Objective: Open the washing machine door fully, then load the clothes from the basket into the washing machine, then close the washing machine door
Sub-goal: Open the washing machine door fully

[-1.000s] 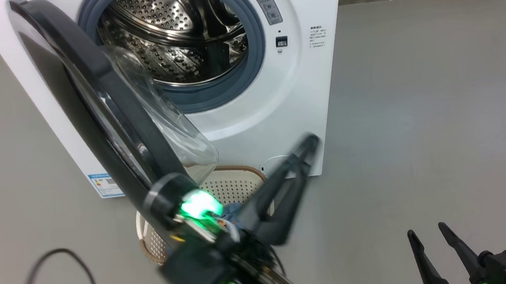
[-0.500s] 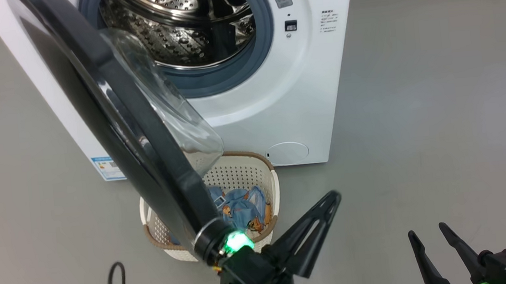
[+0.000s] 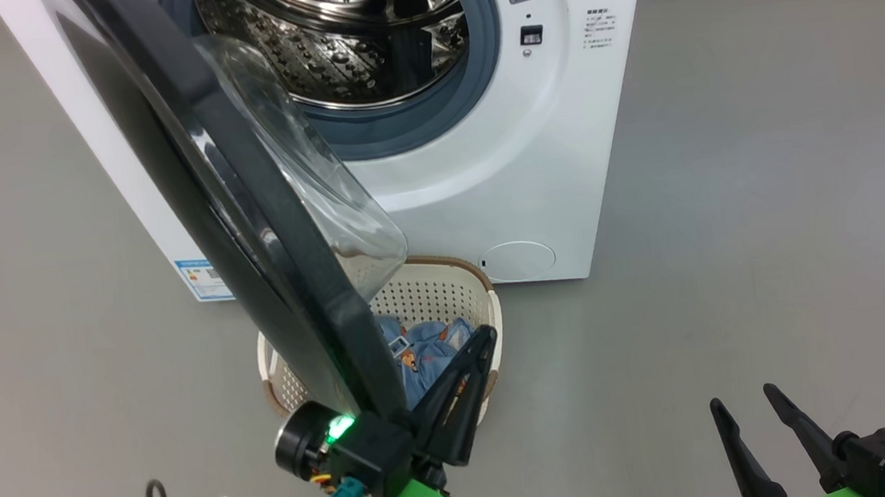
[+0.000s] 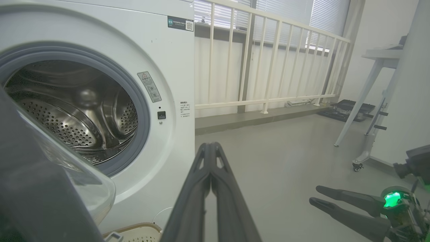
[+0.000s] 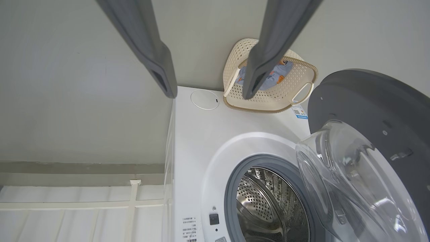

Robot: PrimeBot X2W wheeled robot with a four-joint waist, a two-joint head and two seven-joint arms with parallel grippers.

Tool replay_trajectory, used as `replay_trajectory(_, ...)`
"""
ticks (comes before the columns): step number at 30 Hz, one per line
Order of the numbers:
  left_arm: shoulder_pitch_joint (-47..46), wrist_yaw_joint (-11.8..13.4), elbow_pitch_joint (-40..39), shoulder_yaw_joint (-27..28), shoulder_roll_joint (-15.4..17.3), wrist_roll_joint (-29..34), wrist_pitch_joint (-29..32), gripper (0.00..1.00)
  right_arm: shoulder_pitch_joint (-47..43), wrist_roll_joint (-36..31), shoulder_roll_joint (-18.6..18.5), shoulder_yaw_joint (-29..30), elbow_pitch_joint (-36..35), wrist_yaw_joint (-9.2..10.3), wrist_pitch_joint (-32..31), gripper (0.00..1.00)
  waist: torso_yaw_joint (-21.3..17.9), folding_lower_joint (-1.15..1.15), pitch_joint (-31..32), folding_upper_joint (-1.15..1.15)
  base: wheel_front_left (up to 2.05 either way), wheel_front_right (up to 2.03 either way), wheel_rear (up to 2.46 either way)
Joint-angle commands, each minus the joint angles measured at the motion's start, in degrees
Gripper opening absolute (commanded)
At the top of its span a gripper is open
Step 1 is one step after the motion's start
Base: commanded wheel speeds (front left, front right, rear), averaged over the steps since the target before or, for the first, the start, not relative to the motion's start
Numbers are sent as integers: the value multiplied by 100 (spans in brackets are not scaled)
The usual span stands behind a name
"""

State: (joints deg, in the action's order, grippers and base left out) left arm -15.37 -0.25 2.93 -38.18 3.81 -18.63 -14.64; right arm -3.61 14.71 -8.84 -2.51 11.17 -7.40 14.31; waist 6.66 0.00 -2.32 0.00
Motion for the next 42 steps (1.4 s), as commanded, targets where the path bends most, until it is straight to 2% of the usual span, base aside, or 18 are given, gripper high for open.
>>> replay_trajectory(1,-246,5,-82,221,-5,15,-33,0,165,47,-95,-142,-106,-9,69,100,-6,0,-20,0,0,0,0)
replay_trajectory(31,-422,9,573,503,-90,-4,-36,0,414,129,-137,-180,-84,-9,69,100,125,0,-534,0,0,0,0)
replay_trajectory(42,-448,142,792,510,-92,-187,-36,0,464,142,-147,-197,-33,-9,69,100,212,0,-594,0,0,0,0)
